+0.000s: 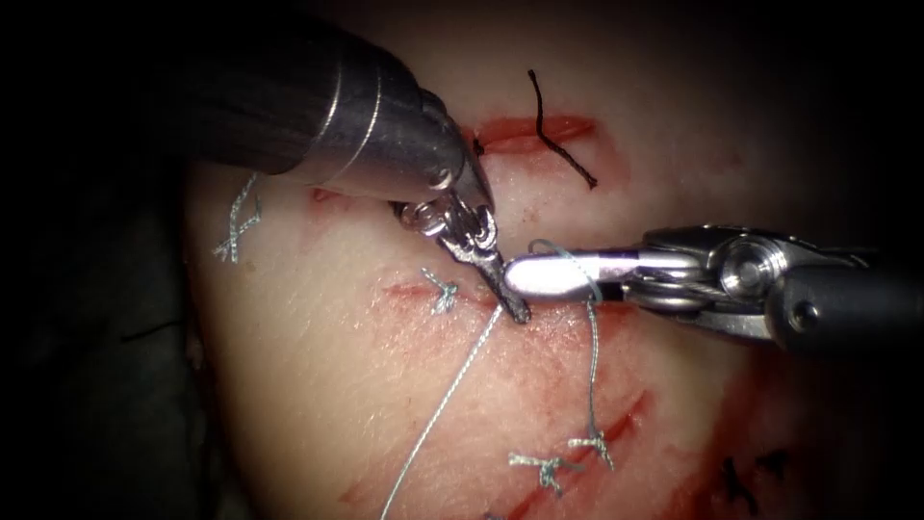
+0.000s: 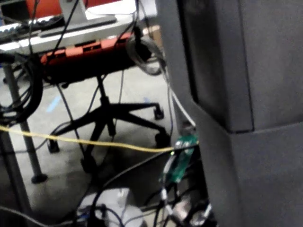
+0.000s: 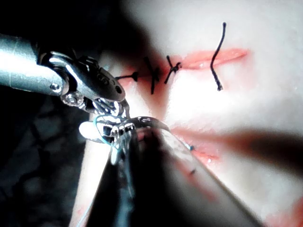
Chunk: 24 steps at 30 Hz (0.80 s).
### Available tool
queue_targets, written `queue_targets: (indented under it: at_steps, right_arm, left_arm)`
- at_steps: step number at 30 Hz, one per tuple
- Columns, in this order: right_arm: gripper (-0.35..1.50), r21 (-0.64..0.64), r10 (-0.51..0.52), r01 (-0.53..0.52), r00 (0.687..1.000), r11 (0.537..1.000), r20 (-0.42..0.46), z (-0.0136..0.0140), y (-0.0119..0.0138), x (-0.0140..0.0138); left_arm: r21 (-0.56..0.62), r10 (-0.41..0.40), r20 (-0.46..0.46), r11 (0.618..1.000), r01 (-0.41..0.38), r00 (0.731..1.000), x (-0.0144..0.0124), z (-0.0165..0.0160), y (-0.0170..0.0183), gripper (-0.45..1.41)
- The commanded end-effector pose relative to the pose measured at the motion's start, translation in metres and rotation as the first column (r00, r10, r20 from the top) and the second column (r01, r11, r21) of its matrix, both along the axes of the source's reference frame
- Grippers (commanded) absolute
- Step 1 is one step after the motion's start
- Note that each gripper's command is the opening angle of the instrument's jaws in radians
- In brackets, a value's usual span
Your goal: Wound Closure
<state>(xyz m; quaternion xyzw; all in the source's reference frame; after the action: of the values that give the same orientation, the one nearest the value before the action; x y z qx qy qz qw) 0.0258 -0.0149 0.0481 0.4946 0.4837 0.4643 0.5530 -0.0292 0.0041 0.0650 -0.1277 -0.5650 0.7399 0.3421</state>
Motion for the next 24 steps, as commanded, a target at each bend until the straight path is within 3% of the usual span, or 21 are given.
queue_targets:
  at_steps: [1,5,6,8,9,11,16,17,18,20,21,23,24]
  right_arm:
    - [-0.35,-0.008,-0.006,0.006,1.0,1.0,0.011,0.0003,0.0002,0.0007]
    - [-0.35,-0.042,-0.084,0.091,0.985,0.995,0.153,0.0003,-0.0001,0.0003]
    - [-0.35,-0.048,-0.14,0.154,0.963,0.987,0.229,0.0005,-0.0005,0.0001]
    - [-0.35,-0.056,-0.161,0.181,0.952,0.982,0.259,0.0006,-0.0008,0.0001]
    - [-0.35,-0.06,-0.207,0.238,0.926,0.969,0.315,0.0009,-0.0015,0.0001]
    - [-0.35,-0.057,-0.226,0.259,0.915,0.964,0.335,0.0011,-0.0019,0.0002]
    - [-0.35,-0.056,-0.298,0.355,0.851,0.933,0.431,0.0023,-0.0043,0.0007]
    - [-0.35,-0.049,-0.326,0.397,0.813,0.917,0.483,0.0026,-0.0047,0.0004]
    - [-0.35,-0.049,-0.326,0.397,0.813,0.917,0.483,0.0026,-0.0047,0.0004]
    - [-0.35,-0.052,-0.311,0.406,0.771,0.912,0.556,0.0027,-0.0047,0.0]
    - [-0.35,-0.051,-0.301,0.41,0.744,0.911,0.596,0.0027,-0.0047,-0.0002]
    - [-0.35,-0.072,-0.247,0.421,0.654,0.904,0.715,0.0029,-0.0046,-0.0013]
    - [-0.35,-0.082,-0.235,0.423,0.644,0.903,0.728,0.0029,-0.0046,-0.0015]
  left_arm:
    - [-0.001,-0.002,0.0,1.0,0.002,1.0,-0.0005,0.0005,0.0001,-0.45]
    - [-0.012,-0.033,-0.012,0.999,0.033,0.999,-0.0012,0.0004,0.0007,-0.45]
    - [-0.019,-0.055,-0.013,0.998,0.054,0.998,-0.0014,0.0002,0.0011,-0.45]
    - [-0.02,-0.061,-0.013,0.998,0.061,0.998,-0.0015,0.0,0.0013,-0.45]
    - [-0.026,-0.07,-0.018,0.997,0.07,0.997,-0.0014,-0.0005,0.0017,-0.45]
    - [-0.027,-0.069,-0.021,0.997,0.068,0.997,-0.0013,-0.0007,0.0018,-0.45]
    - [-0.029,-0.069,-0.028,0.997,0.068,0.997,-0.0012,-0.0015,0.0019,-0.45]
    - [-0.032,-0.066,-0.034,0.997,0.065,0.997,-0.0012,-0.0018,0.0017,-0.45]
    - [-0.032,-0.066,-0.034,0.997,0.065,0.997,-0.0012,-0.0018,0.0017,-0.45]
    - [-0.028,-0.059,-0.036,0.998,0.058,0.998,-0.0012,-0.0021,0.0014,-0.45]
    - [-0.024,-0.052,-0.039,0.998,0.051,0.998,-0.0013,-0.0023,0.0012,-0.45]
    - [-0.02,-0.047,-0.041,0.999,0.046,0.998,-0.0017,-0.0024,0.0008,-0.45]
    - [-0.018,-0.045,-0.041,0.999,0.044,0.998,-0.0018,-0.0024,0.0008,-0.45]
